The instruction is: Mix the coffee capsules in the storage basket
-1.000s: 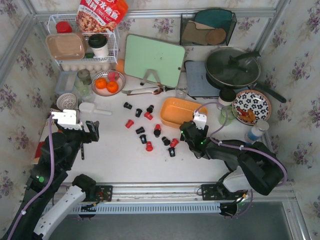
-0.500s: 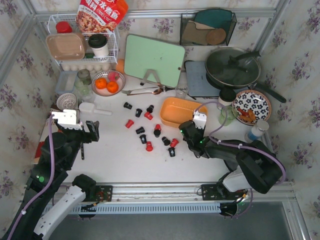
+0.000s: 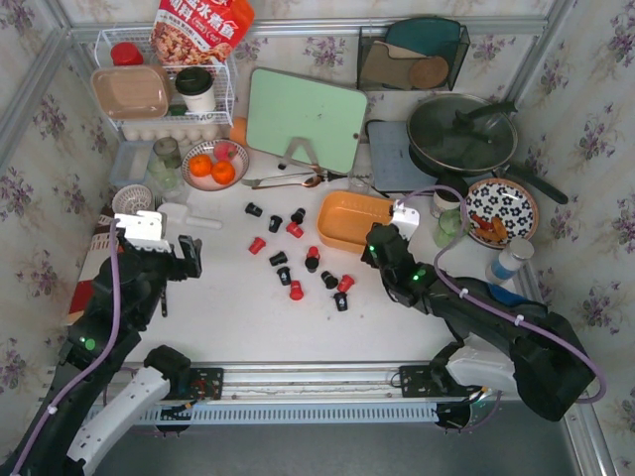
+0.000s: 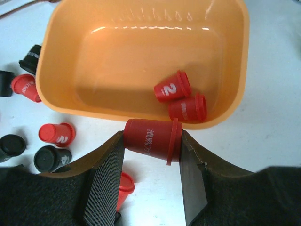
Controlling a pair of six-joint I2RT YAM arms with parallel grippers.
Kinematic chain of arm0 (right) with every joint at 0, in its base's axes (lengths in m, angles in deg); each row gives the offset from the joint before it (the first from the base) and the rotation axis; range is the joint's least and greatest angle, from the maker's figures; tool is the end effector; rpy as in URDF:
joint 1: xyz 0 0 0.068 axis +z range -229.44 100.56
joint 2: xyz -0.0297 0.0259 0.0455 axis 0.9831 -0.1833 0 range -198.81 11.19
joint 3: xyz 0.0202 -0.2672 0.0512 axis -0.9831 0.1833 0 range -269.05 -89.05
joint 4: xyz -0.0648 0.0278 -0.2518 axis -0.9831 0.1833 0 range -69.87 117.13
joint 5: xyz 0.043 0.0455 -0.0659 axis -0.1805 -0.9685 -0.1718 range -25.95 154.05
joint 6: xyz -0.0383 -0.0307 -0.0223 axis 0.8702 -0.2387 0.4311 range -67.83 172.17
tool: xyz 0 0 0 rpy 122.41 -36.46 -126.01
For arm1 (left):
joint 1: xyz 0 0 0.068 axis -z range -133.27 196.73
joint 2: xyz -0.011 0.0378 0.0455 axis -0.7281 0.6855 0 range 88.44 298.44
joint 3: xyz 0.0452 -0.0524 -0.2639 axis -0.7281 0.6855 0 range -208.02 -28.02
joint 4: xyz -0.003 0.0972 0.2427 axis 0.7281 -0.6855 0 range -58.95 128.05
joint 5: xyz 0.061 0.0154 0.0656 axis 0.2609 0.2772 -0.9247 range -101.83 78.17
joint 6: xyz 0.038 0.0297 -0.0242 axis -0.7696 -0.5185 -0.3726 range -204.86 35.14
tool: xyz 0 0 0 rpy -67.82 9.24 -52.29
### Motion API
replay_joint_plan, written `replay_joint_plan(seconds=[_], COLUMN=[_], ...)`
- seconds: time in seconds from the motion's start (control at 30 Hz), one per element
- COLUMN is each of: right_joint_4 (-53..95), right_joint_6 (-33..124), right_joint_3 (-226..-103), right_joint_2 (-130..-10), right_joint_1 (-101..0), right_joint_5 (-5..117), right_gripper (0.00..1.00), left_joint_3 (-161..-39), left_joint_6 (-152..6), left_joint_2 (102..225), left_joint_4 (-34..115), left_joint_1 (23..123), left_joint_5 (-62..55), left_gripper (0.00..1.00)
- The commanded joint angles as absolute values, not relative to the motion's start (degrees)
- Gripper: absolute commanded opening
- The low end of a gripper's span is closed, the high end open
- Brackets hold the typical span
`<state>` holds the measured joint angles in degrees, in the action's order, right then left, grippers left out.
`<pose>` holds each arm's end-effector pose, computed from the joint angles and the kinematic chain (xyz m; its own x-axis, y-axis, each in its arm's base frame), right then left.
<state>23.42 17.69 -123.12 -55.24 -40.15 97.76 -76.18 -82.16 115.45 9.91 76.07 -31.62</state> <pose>0.1965 0.1352 0.2146 -0.4724 0.2219 -0.8530 0.1088 0.9751 0.1934 0.0916 -0.0376 0.3646 -0.1138 0.0131 -0.9934 0.1629 0.9866 -0.0056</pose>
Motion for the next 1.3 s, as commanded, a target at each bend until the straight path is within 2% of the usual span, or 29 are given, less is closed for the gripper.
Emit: replay_joint_plan(seconds=[0.0, 0.13, 0.37, 0.5, 0.67, 0.83, 1.2, 1.27], right_joint_4=[22.12, 17.53, 10.75, 7.68, 6.14, 5.16, 3.6, 2.93], right_joint_6=[21.69, 25.99, 31.32, 33.87, 35.45, 35.82, 36.88, 36.88], right_joint_3=[-124.97, -125.29, -125.44, -125.26, -125.33, -124.74, -119.83, -118.63], right_joint_2=[-55.96, -59.52, -67.35, -69.4, -70.64, -69.26, -57.34, -55.0], right_joint_1=[-40.98, -43.41, -53.3, -55.46, -55.81, -55.84, -55.87, -55.82], right_joint_5=[97.94, 96.08, 84.13, 79.54, 74.48, 71.9, 73.81, 74.09], right_gripper=[0.42, 0.43, 0.46, 0.53, 0.67, 0.73, 0.74, 0.74], left_joint_3=[-76.26, -76.23, -77.64, -79.94, -82.48, -84.55, -95.84, -98.11], left_joint_6=[-82.52, -82.81, -81.97, -80.82, -77.93, -74.8, -75.14, -75.74], left_joint_2=[117.23, 119.37, 125.44, 131.44, 138.67, 147.09, 177.2, 181.74], left_joint_4=[11.77, 11.68, 9.62, 7.24, 4.85, 3.07, 1.03, 0.53], left_joint_1=[76.08, 76.08, 76.08, 76.08, 76.08, 76.08, 75.79, 74.88], left_joint_5=[-31.37, -31.53, -30.6, -27.07, -23.36, -22.23, -16.54, -15.03], left_gripper=[0.8, 0.8, 0.8, 0.8, 0.8, 0.78, 0.71, 0.67])
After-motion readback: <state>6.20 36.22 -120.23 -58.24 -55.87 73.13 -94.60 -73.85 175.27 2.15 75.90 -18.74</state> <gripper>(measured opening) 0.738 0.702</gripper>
